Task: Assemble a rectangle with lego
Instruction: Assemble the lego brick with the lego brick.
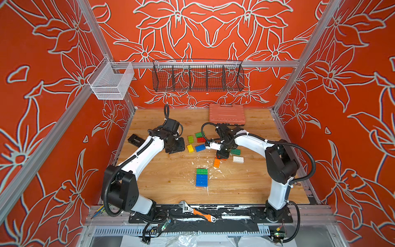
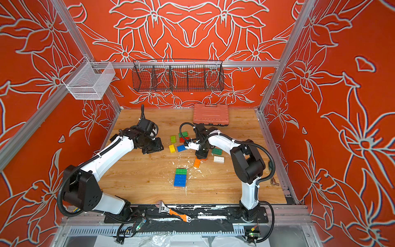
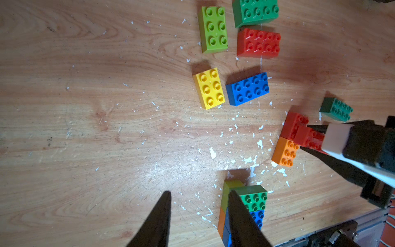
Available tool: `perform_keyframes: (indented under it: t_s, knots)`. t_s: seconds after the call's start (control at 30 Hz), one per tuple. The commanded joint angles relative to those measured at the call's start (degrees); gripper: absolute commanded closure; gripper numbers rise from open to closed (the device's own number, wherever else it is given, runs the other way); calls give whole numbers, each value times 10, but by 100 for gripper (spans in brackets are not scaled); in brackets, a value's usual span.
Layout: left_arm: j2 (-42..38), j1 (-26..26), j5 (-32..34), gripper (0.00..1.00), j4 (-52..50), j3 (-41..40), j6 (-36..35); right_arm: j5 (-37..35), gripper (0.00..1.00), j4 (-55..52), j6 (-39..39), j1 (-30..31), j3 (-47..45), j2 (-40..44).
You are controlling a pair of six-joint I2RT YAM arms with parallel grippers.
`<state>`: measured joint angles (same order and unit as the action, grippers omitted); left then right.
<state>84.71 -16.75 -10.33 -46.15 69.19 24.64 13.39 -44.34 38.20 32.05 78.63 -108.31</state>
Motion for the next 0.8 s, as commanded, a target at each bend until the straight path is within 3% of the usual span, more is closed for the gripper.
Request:
perform_keyframes:
  t_s: [0.0,0.77]
  knots:
    - [1,5,-4,57,-1,-11,-6,19,100,-15,10,-1,4,-10]
    - [11,5,-13,57,-3,-10,-12,33,100,0,9,2,-1,-17]
